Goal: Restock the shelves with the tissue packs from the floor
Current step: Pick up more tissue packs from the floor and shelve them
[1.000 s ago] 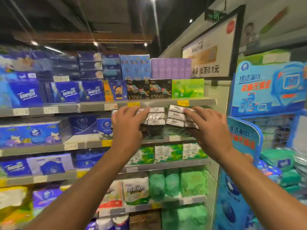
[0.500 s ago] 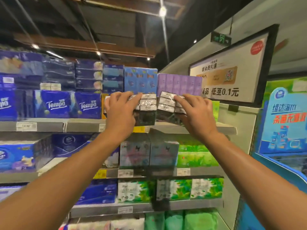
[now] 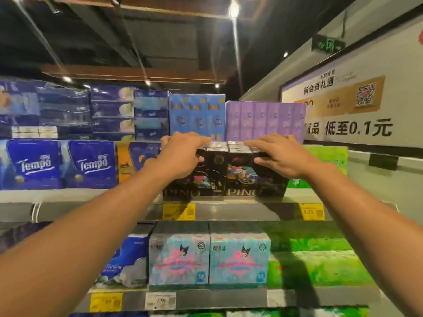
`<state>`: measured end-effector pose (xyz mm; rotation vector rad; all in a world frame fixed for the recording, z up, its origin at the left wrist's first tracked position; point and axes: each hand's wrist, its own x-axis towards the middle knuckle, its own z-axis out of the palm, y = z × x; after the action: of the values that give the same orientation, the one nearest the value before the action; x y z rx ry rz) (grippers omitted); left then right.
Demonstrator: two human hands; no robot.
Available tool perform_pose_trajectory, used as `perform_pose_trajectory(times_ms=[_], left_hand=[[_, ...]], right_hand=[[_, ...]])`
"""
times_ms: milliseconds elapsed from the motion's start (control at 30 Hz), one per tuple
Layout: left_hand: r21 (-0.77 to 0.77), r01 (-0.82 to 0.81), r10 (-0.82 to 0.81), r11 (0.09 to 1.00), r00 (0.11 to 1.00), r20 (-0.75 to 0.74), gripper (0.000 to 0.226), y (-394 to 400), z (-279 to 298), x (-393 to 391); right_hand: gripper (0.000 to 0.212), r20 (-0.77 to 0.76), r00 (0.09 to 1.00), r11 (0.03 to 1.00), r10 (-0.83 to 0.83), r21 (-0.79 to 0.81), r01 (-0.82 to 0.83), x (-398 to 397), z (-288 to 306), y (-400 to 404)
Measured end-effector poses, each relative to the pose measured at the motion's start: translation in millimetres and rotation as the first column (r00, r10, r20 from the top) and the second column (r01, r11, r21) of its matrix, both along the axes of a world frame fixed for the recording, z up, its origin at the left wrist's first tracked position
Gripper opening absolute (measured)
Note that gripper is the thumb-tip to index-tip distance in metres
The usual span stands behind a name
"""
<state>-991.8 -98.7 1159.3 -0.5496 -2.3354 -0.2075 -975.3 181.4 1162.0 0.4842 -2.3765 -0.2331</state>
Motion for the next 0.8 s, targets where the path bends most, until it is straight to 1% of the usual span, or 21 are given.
perform_pose_trajectory(times_ms=[100, 200, 267, 333, 367, 400, 467, 533, 667, 800], left_hand=[[0.002, -0.014, 0.014, 1.0, 0.999, 0.03, 0.046, 0, 1, -17], [-0.049, -0.013, 0.015, 0.999, 0.999, 0.038, 0.044, -1, 3, -22], [-0.02, -0.061, 0.061, 0.998, 0.998, 0.028, 0.047, -7, 0, -27], [0.054, -0.115, 0.115, 0.992, 0.993, 0.008, 0.06, -17, -7, -34], [0.073, -0.094, 0.094, 0.993, 0.996, 0.004, 0.068, -20, -10, -37], [0.073, -0.054, 0.054, 0.996, 0.999, 0.002, 0.071, -22, -13, -39], [0.057, -0.011, 0.013, 0.998, 1.0, -0.024, 0.065, -22, -15, -39], [0.039, 0.0, 0.002, 0.999, 0.998, -0.06, 0.06, -18, -11, -38], [0.053, 0.028, -0.028, 0.998, 1.0, -0.008, 0.05, -17, -5, -42], [0.024, 0.025, -0.024, 0.999, 0.999, -0.034, 0.05, -15, -2, -47]], right_hand=[[0.05, 0.058, 0.998, 0.998, -0.035, 0.044, 0.033, -16, 8, 0], [0.049, 0.145, 0.985, 0.996, -0.093, 0.001, 0.094, -26, 14, -2], [0.051, 0.146, 0.983, 0.992, -0.113, -0.041, 0.12, -30, 13, -4], [0.067, 0.084, 0.988, 0.987, -0.131, -0.086, 0.138, -32, 8, -9], [0.075, 0.029, 0.989, 0.985, -0.144, -0.089, 0.146, -35, 4, -12], [0.078, -0.032, 0.987, 0.985, -0.156, -0.084, 0.153, -39, 1, -15], [0.077, -0.12, 0.979, 0.984, -0.164, -0.088, 0.154, -46, -2, -18], [0.077, -0.168, 0.976, 0.987, -0.139, -0.109, 0.121, -49, -2, -16], [0.075, -0.181, 0.981, 0.989, -0.07, -0.144, 0.044, -49, -3, -6], [0.074, -0.227, 0.973, 0.99, -0.05, -0.138, 0.019, -53, -4, -7]])
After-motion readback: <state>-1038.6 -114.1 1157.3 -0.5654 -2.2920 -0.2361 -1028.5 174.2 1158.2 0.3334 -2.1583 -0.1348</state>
